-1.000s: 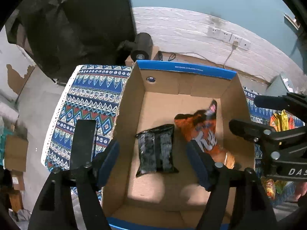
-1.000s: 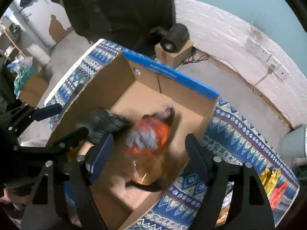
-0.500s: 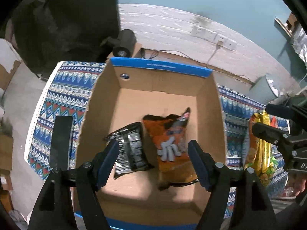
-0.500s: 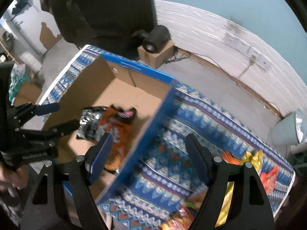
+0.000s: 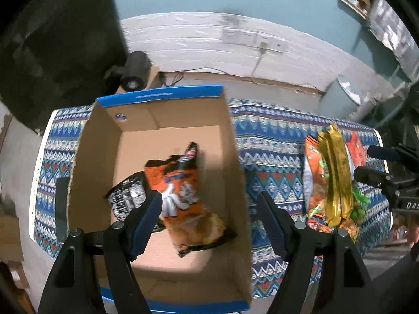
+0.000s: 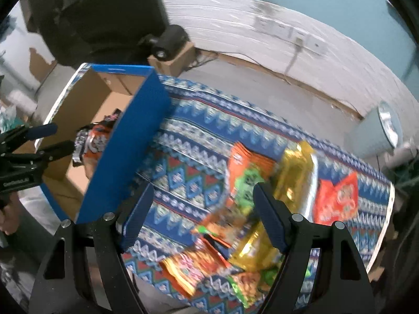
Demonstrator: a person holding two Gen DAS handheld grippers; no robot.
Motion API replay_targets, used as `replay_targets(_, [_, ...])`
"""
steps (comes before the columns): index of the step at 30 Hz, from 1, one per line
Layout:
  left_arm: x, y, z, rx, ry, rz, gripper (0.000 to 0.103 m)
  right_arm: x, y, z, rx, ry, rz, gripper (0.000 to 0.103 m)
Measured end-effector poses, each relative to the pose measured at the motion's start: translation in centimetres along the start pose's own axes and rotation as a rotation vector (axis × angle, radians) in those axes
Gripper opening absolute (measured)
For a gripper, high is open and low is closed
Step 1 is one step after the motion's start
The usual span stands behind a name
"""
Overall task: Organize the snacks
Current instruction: 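Move both tools back over the snack pile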
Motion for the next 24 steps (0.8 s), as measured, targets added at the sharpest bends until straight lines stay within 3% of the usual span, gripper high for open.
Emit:
replay_targets(13, [0.5,-1.5,-7.3,0.023,-0.16,0.041,0.076,6.3,0.5,-7.6,0.027,-0.162,0.028,0.079])
replay_targets(24, [2.8,-5.3,-13.1,0.014,-0.291,0.13,0.077,11.3,-1.3,-11.0,0.035,-0.249,0.074,0.079])
Point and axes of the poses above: each gripper's, at about its wrist camera, not at the fingertips, and y roughly against the way its jaws point, z to its left, x to its underside, the point moved 5 cm from there along -y, roughly the way its jaws point, and after that the axes turned 5 degrees about x, right-handed, at the moved point
